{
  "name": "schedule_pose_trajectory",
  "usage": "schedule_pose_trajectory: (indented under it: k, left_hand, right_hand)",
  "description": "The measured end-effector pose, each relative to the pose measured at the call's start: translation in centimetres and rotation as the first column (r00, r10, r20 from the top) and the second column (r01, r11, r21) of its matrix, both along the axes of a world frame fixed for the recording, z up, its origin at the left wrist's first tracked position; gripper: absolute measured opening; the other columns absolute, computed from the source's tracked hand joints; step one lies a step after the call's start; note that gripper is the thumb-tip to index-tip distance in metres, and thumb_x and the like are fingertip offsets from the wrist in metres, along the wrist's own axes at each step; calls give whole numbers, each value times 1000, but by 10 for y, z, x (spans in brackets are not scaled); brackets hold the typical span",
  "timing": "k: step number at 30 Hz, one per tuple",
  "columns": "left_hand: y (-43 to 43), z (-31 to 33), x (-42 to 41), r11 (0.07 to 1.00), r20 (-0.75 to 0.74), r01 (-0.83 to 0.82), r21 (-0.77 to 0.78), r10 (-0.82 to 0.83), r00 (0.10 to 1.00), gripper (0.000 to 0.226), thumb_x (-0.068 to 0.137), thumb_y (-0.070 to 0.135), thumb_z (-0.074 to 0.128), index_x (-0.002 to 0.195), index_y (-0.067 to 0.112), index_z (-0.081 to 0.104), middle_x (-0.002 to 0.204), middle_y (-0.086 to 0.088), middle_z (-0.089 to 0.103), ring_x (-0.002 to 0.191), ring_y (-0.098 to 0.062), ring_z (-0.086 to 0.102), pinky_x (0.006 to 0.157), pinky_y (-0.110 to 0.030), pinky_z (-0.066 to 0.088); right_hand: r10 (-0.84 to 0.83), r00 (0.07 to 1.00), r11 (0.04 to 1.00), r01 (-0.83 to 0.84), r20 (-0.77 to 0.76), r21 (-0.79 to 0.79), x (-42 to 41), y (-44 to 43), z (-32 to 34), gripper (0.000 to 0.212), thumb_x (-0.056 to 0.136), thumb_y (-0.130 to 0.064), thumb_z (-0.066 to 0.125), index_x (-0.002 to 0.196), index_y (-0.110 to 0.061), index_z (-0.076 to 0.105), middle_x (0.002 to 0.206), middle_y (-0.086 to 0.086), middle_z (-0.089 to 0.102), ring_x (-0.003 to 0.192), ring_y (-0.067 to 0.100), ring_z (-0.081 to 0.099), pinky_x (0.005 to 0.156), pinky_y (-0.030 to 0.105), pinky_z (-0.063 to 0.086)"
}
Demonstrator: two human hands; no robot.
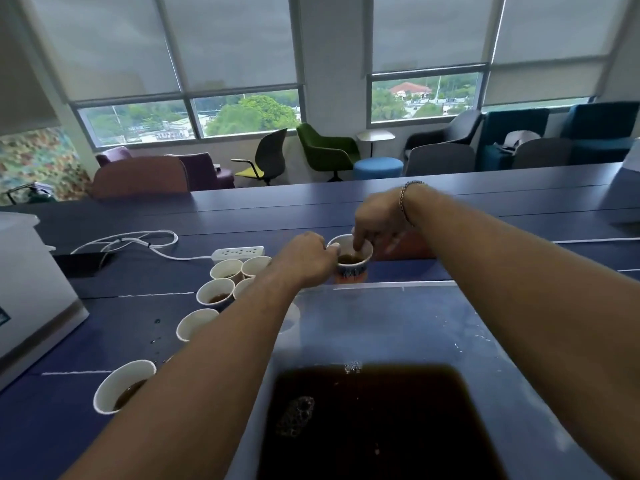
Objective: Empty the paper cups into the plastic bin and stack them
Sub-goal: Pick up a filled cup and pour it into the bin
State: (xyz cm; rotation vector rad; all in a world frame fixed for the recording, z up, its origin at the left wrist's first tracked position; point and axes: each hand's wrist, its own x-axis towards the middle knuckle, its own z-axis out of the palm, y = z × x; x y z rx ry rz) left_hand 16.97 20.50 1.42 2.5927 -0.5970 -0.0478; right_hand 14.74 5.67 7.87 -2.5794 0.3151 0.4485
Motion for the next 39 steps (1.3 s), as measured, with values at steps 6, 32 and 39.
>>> schedule_pose_trajectory:
  k: [6,32,39]
  left_hand:
    - [-16,44,-26,967,62,-21,-254,38,997,43,85,43,34,82,10,61,88,-13,70,73,-29,71,74,-49,59]
    - [24,5,-88,894,90,-126,-430,182,979,49,105,42,33,94,10,69,95,-5,68,83,-17,60,75,-31,45]
    - [33,-7,-88,960,32,-54,-276,65,997,42,105,37,36,112,18,73,120,-2,68,103,-20,59,94,-36,46]
  right_hand:
    - [10,975,1000,-11,223,2,-33,-8,47,11,95,-14,57,93,-9,67,93,8,69,81,20,71,73,35,56]
    - [-176,846,790,-183,503,585,-150,-4,-64,53,78,-13,78,118,-33,48,112,-11,56,102,13,54,76,28,53]
    - [-151,863,841,-144,482,521,-155,-12,-73,58,74,-11,81,121,-28,51,108,-10,60,98,10,56,71,20,49]
